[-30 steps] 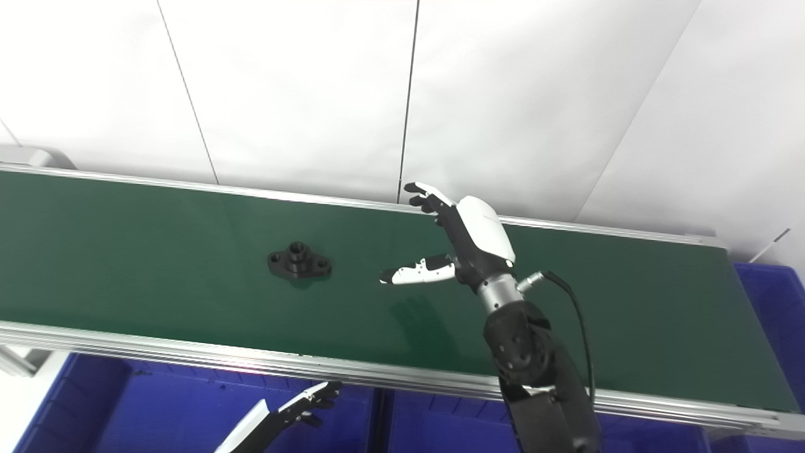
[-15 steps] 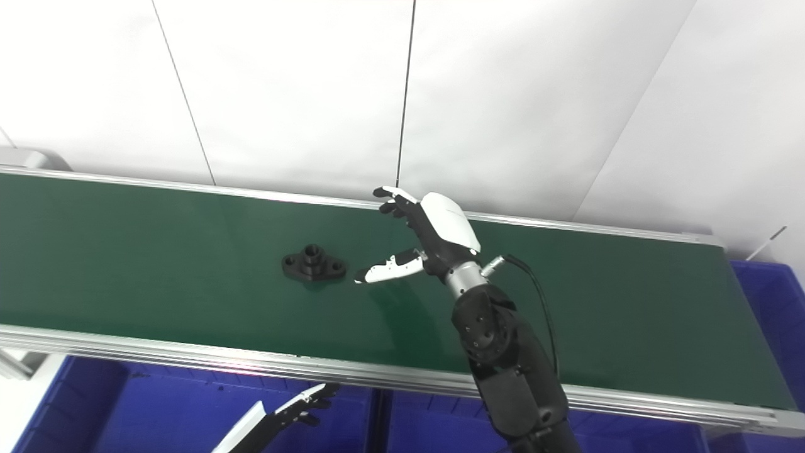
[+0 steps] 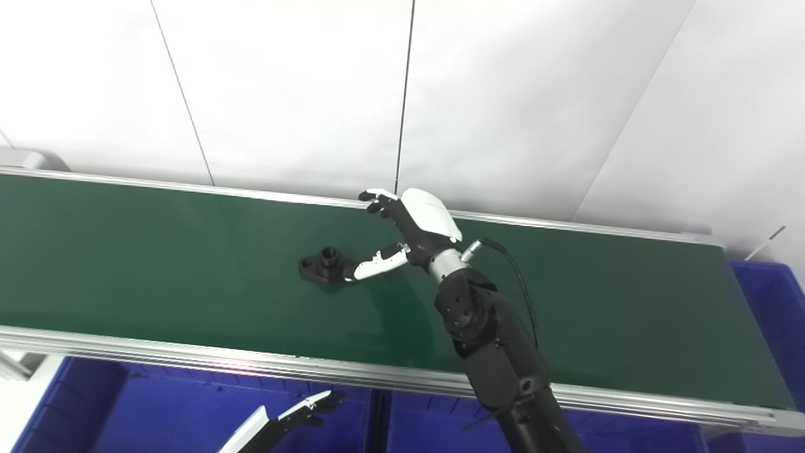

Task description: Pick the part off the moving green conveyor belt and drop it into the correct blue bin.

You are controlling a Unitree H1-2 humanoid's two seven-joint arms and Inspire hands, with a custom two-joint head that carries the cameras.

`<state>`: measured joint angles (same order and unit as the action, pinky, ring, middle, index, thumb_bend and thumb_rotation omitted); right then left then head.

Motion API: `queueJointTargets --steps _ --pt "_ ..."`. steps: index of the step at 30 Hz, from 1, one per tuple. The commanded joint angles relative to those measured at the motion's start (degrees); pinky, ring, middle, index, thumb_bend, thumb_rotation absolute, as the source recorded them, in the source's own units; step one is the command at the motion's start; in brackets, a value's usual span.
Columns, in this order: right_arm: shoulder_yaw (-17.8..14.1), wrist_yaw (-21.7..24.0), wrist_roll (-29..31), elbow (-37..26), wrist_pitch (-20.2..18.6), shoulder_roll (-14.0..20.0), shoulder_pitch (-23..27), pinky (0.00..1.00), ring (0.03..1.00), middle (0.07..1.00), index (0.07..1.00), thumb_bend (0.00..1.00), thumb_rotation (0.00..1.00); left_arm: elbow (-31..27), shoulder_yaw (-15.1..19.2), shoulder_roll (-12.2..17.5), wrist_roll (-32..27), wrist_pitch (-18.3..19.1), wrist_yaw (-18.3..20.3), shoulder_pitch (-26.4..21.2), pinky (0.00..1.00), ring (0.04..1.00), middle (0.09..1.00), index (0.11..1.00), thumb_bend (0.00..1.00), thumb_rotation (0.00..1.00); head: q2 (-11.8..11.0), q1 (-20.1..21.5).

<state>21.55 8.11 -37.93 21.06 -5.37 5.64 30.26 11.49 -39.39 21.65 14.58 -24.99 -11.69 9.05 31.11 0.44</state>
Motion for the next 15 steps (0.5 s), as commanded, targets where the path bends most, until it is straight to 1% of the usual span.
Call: queueJointTargets --steps 1,4,8,15 --pt "0.48 -1.09 -0.64 -0.37 -0.27 -0.62 3.27 0.72 0.802 0.811 0.848 0.92 0.30 -1.45 -0.24 0.92 1.38 -1.94 -1.99 -0.10 0.76 0.844 0.885 0.894 0.91 0.45 0.07 -0.10" --pt "1.31 -0.99 -1.37 0.69 -1.40 -1.20 3.70 0.72 0.806 0.822 0.850 0.93 0.28 -1.53 -0.93 1.13 1.89 -1.94 -3.00 -0.31 0.75 0.837 0.882 0.892 0.91 0.46 0.06 -0.15" --pt "2.13 -1.24 -1.83 2.60 -1.55 -1.41 4.35 0.73 0.809 0.824 0.850 0.93 0.27 -1.63 -1.00 1.10 1.39 -1.93 -2.74 -0.29 0.75 0.838 0.885 0.892 0.91 0.47 0.33 -0.31" --pt "3.63 -1.04 -2.36 3.82 -1.29 -0.75 3.95 0.77 0.824 0.838 0.858 0.92 0.29 -1.71 -1.06 0.95 1.42 -1.93 -3.16 -0.22 0.76 0.841 0.885 0.894 0.91 0.47 0.46 -0.52"
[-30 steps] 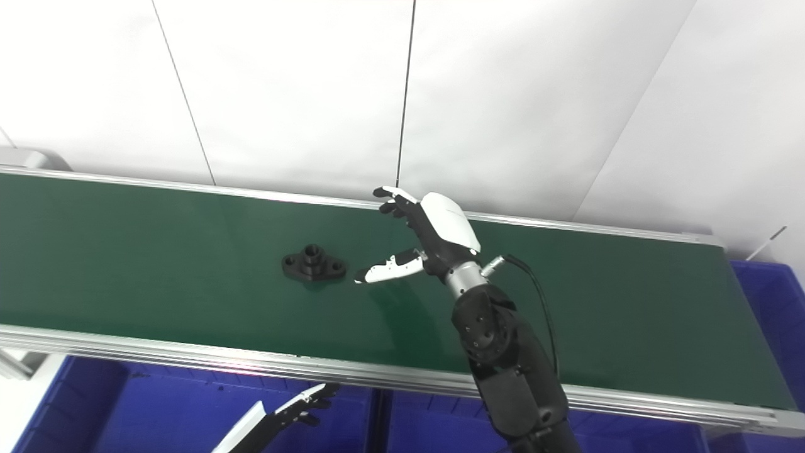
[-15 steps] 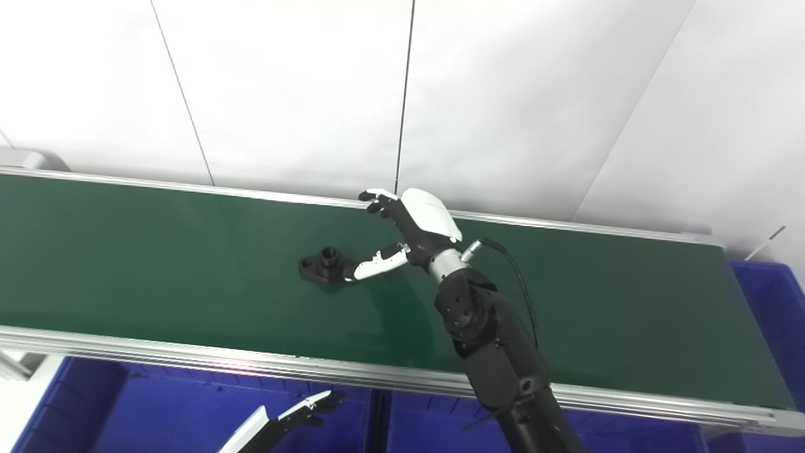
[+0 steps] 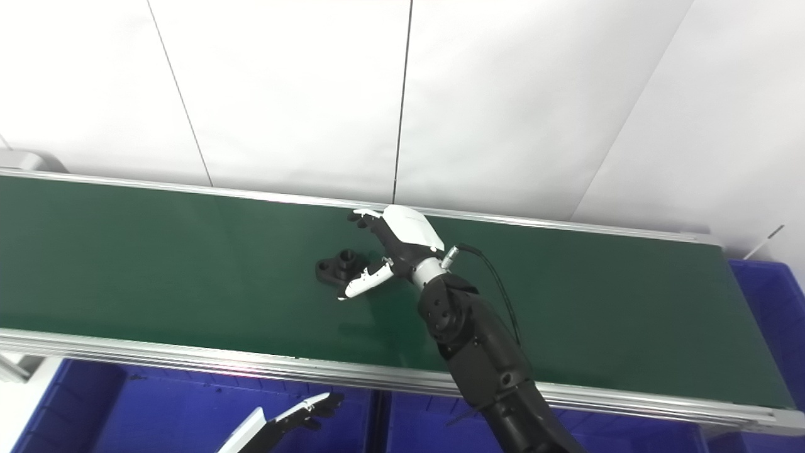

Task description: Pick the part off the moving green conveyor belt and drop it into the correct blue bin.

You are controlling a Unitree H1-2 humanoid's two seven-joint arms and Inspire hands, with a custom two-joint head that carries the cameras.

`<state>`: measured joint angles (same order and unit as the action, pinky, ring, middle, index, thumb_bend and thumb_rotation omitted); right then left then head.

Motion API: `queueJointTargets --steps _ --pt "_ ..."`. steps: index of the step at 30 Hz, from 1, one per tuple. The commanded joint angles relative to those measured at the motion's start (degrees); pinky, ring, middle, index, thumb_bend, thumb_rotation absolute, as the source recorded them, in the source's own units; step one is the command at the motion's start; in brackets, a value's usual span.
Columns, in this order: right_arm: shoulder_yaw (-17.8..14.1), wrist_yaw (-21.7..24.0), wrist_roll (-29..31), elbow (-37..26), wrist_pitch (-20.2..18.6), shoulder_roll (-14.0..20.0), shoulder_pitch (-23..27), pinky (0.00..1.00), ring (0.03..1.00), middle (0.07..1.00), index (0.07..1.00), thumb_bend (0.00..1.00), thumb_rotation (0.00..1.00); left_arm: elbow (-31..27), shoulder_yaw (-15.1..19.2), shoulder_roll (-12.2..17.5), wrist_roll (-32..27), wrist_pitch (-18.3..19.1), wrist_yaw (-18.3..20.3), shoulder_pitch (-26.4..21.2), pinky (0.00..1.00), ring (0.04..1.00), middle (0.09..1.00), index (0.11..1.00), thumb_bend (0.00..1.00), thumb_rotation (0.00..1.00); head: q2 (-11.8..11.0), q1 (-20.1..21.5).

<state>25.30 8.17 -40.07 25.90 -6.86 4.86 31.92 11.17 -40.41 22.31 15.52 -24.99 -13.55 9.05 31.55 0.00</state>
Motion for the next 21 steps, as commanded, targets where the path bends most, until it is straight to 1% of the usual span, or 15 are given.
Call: queueJointTargets --steps 1,6,11,15,17,19,21 --pt "0.12 -1.03 -0.38 -1.09 0.15 0.12 2.15 0.77 0.824 0.838 0.858 0.92 0.29 -1.43 0.00 0.26 0.49 -1.93 -1.30 -0.19 0.76 0.842 0.886 0.895 0.91 0.47 0.18 -0.10" --pt "0.92 -1.36 -0.70 -0.80 0.60 0.36 1.66 0.75 0.808 0.822 0.851 0.92 0.25 -1.46 -0.21 0.24 0.52 -1.93 -1.51 -0.35 0.75 0.842 0.887 0.897 0.91 0.47 0.30 -0.23" --pt "1.88 -2.25 -1.42 1.34 0.97 0.68 1.33 0.73 0.784 0.801 0.841 0.91 0.24 -1.79 -0.17 0.19 -0.30 -1.93 -0.95 -0.36 0.77 0.850 0.890 0.898 0.91 0.45 0.57 -0.37" --pt "2.01 -2.27 -1.34 1.80 0.39 1.37 0.57 0.71 0.778 0.798 0.826 0.87 0.15 -1.89 -0.10 0.02 0.31 -1.93 -1.36 -0.25 0.75 0.842 0.889 0.898 0.91 0.46 0.85 -0.48" --pt "2.17 -1.68 -1.36 1.40 -0.04 1.91 0.19 0.66 0.758 0.787 0.819 0.86 0.11 -1.84 -0.11 -0.02 0.39 -1.93 -1.45 -0.27 0.75 0.842 0.891 0.901 0.91 0.46 0.94 -0.39" --pt "2.70 -0.52 -2.06 0.58 -0.96 3.00 -0.36 0.64 0.755 0.791 0.813 0.86 0.08 -1.85 -0.04 -0.06 0.08 -1.93 -1.26 -0.32 0.75 0.841 0.893 0.903 0.91 0.46 1.10 -0.20" --pt "2.83 0.20 -2.14 0.38 -0.96 4.09 -0.77 0.62 0.749 0.795 0.805 0.85 0.08 -1.96 0.13 -0.10 -0.43 -1.93 -0.66 -0.35 0.76 0.845 0.899 0.905 0.91 0.45 1.15 -0.20"
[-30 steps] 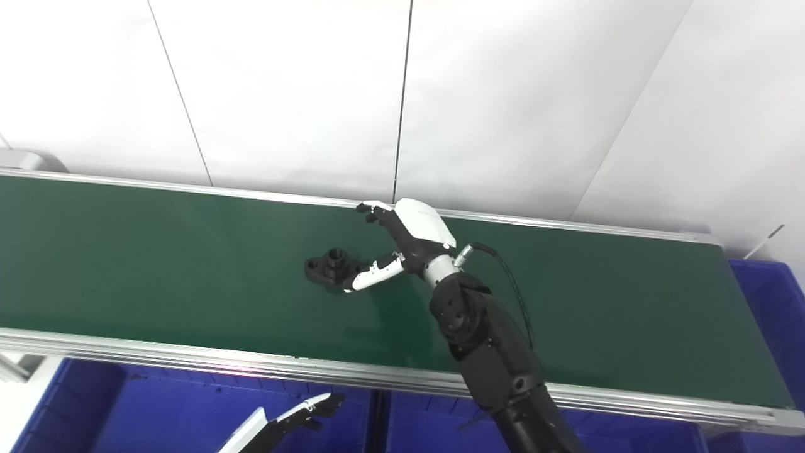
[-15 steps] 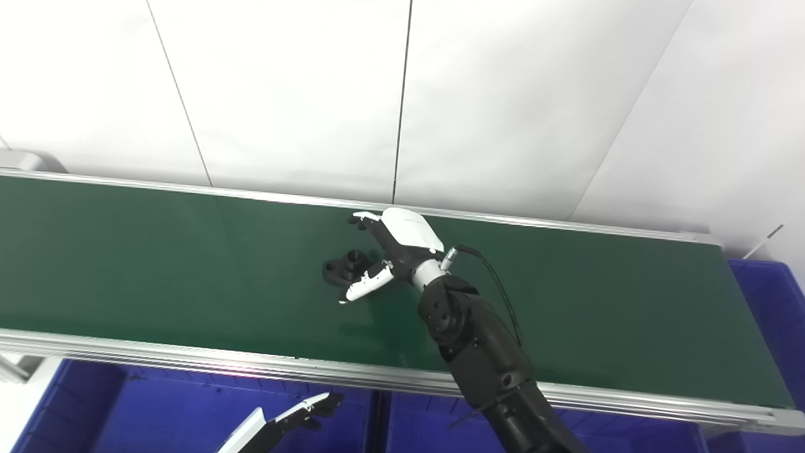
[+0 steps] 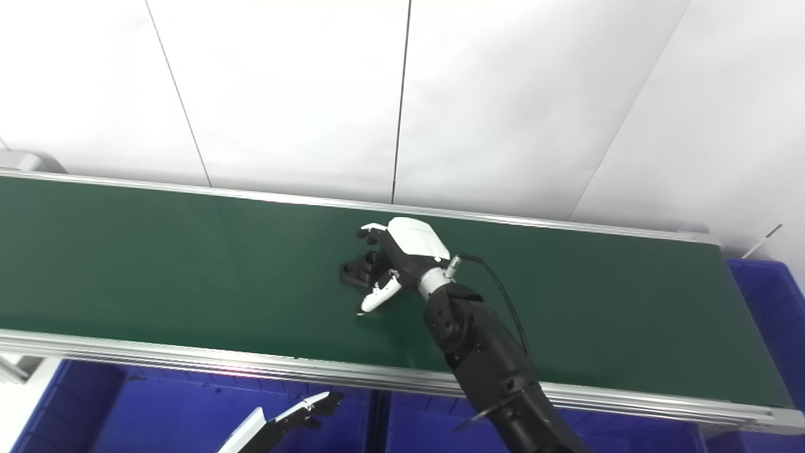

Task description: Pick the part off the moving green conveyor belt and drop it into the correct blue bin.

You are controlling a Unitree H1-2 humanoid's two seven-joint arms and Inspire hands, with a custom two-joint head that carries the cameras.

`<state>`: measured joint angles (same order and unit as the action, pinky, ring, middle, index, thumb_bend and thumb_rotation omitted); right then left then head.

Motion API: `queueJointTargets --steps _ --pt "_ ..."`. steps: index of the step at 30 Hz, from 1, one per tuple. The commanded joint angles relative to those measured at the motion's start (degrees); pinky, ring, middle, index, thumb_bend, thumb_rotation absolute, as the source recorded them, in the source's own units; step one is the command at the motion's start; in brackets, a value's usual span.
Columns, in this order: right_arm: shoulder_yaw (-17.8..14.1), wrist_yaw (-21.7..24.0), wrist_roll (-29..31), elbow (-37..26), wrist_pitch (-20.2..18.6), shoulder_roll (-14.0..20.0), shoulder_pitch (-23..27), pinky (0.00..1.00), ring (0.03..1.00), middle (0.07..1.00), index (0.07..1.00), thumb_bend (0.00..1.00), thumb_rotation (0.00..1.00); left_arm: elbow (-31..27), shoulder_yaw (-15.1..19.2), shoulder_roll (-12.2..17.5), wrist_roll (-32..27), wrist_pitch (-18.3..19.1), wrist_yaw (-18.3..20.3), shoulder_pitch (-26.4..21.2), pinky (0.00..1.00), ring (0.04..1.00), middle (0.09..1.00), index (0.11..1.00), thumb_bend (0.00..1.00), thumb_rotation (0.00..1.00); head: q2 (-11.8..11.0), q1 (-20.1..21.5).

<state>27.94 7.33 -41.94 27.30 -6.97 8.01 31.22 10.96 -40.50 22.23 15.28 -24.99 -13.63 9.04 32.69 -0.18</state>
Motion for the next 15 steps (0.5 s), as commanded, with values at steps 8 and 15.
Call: queueJointTargets --steps 8,15 --pt "1.81 0.58 -1.36 0.58 1.06 3.44 -0.27 0.59 0.697 0.766 0.750 0.74 0.04 -1.65 0.20 -0.15 0.07 -1.93 -1.07 -0.57 0.72 0.834 0.898 0.905 0.91 0.46 0.67 -0.26" --pt "3.98 0.95 -3.33 -1.93 1.12 5.57 -0.70 0.38 0.449 0.454 0.566 0.54 0.00 -1.70 0.67 -0.38 -0.30 -1.93 -0.77 -0.55 0.71 0.832 0.897 0.904 0.92 0.46 1.26 -0.05"
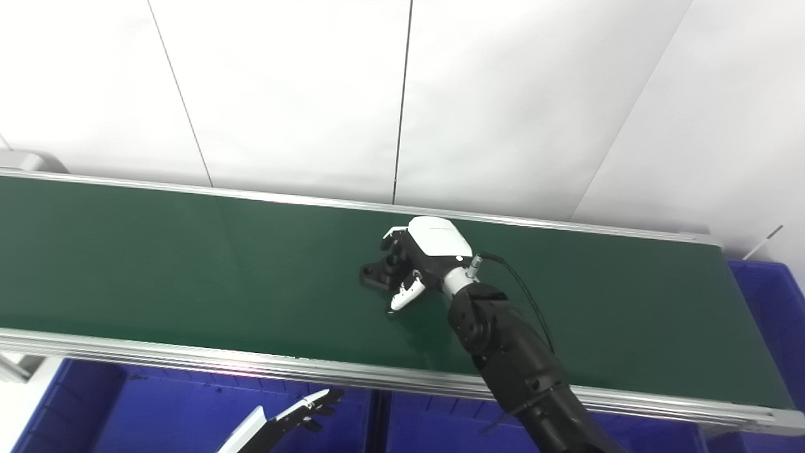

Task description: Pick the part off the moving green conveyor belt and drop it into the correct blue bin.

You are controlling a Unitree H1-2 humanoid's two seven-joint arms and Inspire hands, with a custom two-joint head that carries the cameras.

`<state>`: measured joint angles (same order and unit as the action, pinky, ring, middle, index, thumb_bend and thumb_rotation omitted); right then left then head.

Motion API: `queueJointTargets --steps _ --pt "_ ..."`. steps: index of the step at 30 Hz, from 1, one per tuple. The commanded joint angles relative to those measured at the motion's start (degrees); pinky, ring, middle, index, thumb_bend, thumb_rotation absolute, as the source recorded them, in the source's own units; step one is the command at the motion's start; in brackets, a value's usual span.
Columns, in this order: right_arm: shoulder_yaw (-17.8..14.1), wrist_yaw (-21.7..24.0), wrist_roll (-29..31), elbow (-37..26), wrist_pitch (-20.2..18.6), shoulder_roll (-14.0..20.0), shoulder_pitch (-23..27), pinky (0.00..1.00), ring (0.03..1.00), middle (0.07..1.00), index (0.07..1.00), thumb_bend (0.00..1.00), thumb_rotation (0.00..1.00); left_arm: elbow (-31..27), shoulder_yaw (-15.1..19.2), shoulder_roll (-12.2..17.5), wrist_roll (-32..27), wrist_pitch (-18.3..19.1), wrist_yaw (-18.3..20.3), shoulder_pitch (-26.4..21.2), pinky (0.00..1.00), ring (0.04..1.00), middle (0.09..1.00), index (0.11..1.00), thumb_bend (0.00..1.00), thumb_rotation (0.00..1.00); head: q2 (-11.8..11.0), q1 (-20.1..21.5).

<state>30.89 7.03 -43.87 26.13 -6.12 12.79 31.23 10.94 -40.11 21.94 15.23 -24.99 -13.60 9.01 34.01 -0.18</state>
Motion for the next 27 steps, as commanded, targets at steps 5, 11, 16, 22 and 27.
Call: queueJointTargets --steps 5,11,16,22,27 --pt "2.37 0.84 -2.83 -2.27 0.19 1.90 -1.67 0.35 0.421 0.446 0.519 0.52 0.00 -1.72 0.61 -0.13 -0.75 -1.93 -0.24 -0.59 0.72 0.848 0.907 0.911 0.92 0.46 0.33 -0.01" --pt "4.03 -1.83 -5.71 -2.56 1.13 2.07 -2.73 0.28 0.364 0.425 0.519 0.52 0.00 -1.91 0.79 -0.22 -0.61 -1.94 -0.51 -0.56 0.70 0.843 0.907 0.917 0.91 0.48 0.74 -0.15" --pt "6.65 -4.58 -8.74 -1.48 2.40 2.19 -3.14 0.19 0.261 0.467 0.493 0.53 0.00 -1.87 0.82 -0.15 -1.07 -1.93 -0.41 -0.68 0.70 0.849 0.913 0.924 0.91 0.49 0.96 -0.13" --pt "7.51 -8.04 -9.98 -1.46 3.08 2.84 -4.21 0.15 0.220 0.470 0.485 0.53 0.00 -1.64 0.87 -0.07 -1.20 -1.93 -0.49 -0.74 0.69 0.845 0.914 0.925 0.91 0.50 1.11 0.27" --pt "4.80 -10.69 -7.91 -6.79 2.97 3.78 -6.44 0.23 0.302 0.431 0.519 0.52 0.00 -1.68 0.89 -0.11 -1.68 -1.94 -0.19 -0.68 0.70 0.849 0.913 0.926 0.91 0.50 1.29 0.21"
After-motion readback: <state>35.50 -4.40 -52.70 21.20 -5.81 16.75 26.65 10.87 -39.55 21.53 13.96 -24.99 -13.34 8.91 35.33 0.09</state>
